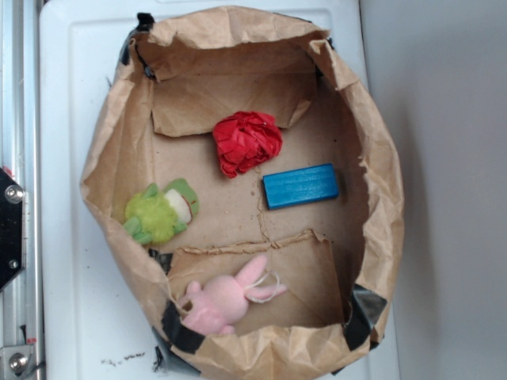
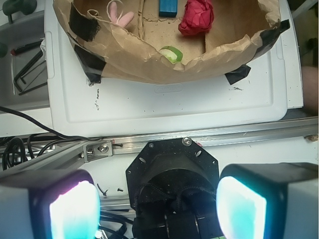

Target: Grab the green animal.

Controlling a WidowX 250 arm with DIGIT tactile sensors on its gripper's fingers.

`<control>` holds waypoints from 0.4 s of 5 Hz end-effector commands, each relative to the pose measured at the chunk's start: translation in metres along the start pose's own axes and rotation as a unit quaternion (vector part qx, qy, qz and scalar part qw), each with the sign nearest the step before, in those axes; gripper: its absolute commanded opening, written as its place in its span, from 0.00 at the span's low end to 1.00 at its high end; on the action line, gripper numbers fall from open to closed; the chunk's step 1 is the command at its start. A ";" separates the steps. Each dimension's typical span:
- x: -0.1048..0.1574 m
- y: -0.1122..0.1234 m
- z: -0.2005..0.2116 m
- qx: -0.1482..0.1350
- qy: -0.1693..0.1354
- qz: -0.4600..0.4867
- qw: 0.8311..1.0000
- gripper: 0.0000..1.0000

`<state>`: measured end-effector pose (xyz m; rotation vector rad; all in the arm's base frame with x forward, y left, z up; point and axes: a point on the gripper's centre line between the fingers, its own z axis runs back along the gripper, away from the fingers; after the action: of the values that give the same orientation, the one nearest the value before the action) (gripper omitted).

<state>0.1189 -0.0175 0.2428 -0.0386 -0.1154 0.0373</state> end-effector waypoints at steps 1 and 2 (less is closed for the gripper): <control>0.000 0.000 0.000 0.000 0.000 0.000 1.000 1.00; 0.045 -0.001 -0.025 0.026 -0.017 0.038 0.999 1.00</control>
<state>0.1660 -0.0163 0.2200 0.0057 -0.1369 0.1153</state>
